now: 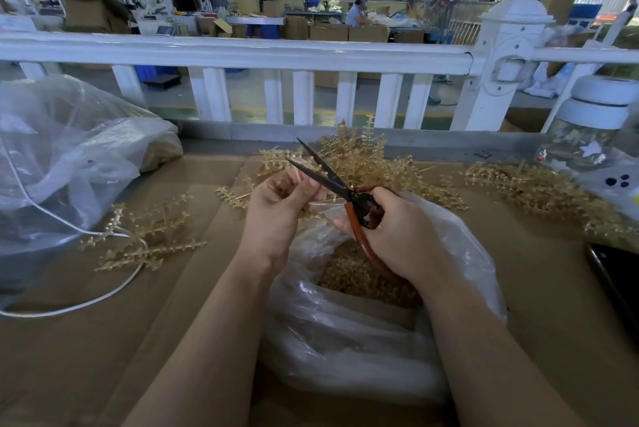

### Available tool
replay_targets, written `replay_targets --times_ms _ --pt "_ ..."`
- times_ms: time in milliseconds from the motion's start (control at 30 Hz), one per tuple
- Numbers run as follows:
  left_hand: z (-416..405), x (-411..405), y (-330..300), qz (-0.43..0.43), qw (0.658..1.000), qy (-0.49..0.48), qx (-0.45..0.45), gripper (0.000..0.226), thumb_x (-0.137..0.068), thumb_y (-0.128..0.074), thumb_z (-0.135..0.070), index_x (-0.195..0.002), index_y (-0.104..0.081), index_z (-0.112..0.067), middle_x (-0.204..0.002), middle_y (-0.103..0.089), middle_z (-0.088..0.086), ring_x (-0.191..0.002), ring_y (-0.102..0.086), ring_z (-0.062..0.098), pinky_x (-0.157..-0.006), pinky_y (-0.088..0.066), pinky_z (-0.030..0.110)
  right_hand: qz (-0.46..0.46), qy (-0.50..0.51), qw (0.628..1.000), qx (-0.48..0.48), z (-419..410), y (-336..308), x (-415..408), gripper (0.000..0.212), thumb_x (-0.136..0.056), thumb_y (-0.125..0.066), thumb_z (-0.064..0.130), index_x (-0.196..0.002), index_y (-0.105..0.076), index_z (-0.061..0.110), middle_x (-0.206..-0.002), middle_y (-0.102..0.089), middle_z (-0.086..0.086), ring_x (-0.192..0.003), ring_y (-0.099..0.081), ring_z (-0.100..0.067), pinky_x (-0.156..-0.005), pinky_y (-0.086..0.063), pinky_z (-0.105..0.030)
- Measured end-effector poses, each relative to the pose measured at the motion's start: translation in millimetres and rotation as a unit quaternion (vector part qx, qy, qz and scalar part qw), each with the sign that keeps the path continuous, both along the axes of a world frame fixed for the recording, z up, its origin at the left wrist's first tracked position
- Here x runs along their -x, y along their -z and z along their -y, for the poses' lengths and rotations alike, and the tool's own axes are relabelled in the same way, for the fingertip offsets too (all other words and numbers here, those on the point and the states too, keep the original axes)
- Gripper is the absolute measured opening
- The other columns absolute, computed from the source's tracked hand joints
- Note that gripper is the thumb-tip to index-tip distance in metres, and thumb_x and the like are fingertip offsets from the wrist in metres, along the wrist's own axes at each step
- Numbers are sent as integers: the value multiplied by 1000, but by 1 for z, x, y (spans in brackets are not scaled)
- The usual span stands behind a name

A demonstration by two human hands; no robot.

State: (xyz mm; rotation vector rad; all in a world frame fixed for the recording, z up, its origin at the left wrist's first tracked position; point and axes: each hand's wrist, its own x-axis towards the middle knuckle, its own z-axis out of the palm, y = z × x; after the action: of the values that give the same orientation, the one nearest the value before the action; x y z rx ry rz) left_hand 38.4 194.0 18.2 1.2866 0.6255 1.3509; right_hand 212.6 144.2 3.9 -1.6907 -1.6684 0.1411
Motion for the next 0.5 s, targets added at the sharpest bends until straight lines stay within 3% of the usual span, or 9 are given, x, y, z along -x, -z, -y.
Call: replay_targets --times_ms 100,200,300,500 --pt "-1 -1 1 3 1000 9 1 15 -91 -63 -7 -79 -69 -13 -67 -68 -5 -61 -59 2 -59 -46 13 5 10 1000 -3 -1 0 1 41 -81 -66 71 -102 -64 35 -79 -62 24 -73 -57 8 -54 -41 -8" --pt "-2 -1 1 16 1000 15 2 8 -88 -65 -14 -80 -67 -13 -68 -68 -5 -61 -59 2 -59 -46 13 -2 13 1000 -1 0 -1 2 43 -78 -67 73 -100 -65 35 -75 -60 27 -71 -56 11 -59 -41 -2" --pt "-2 -1 2 22 1000 19 2 6 -85 -66 -17 -80 -68 -14 -68 -68 -4 -63 -60 3 -60 -46 14 -5 11 1000 -3 1 -3 3 49 -72 -64 79 -98 -65 37 -74 -61 27 -70 -57 11 -52 -39 -6" --pt "-3 -3 3 25 1000 16 0 11 -92 -61 -7 -83 -67 -10 -68 -68 -4 -61 -60 2 -60 -46 13 8 24 999 -19 0 -2 2 56 -69 -56 86 -93 -65 37 -70 -63 22 -68 -58 6 -55 -39 -13"
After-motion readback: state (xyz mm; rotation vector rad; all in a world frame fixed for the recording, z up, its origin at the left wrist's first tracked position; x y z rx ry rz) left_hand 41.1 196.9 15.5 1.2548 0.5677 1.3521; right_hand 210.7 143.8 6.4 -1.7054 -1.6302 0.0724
